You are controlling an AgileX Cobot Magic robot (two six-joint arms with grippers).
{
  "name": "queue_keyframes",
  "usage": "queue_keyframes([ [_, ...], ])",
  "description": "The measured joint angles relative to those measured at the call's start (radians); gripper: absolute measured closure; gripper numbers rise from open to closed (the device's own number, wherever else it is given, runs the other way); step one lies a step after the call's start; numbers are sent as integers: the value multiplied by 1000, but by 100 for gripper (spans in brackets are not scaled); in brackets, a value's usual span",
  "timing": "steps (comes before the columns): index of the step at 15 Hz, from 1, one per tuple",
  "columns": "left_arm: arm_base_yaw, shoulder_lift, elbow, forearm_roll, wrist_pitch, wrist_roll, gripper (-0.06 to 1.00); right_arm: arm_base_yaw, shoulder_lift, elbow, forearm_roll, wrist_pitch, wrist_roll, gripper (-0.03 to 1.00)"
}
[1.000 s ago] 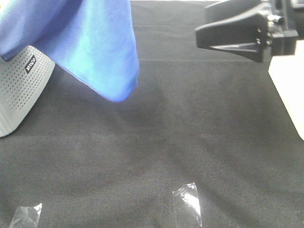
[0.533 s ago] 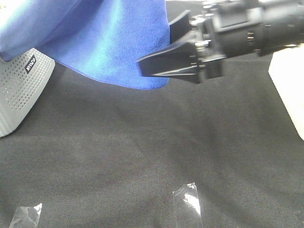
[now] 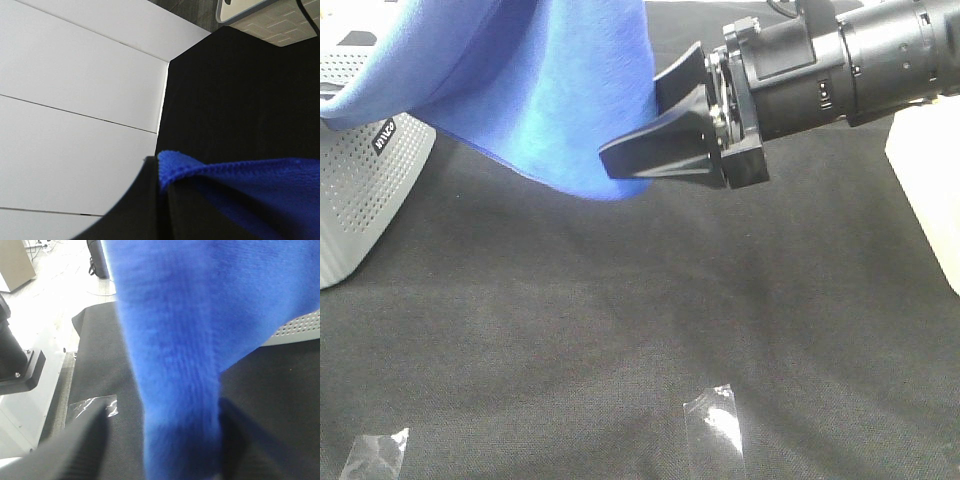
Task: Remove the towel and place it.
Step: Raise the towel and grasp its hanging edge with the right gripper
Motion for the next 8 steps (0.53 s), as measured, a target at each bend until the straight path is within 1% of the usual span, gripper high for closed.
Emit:
queue_keyframes([
  [1, 0, 0, 0, 12, 0, -13, 94, 0, 0, 0, -2, -7, 14, 50],
  [2, 0, 0, 0, 14, 2, -18, 94, 0, 0, 0, -2, -18, 22, 65],
  [5, 8, 0, 0, 16, 53, -48, 94, 0, 0, 0, -32, -34, 94, 95],
  [7, 28, 0, 0, 16, 87, -88, 94, 0, 0, 0, -64, -35, 175, 97],
  [8, 36, 0, 0, 16, 105, -105, 94, 0, 0, 0, -69, -49, 245, 97],
])
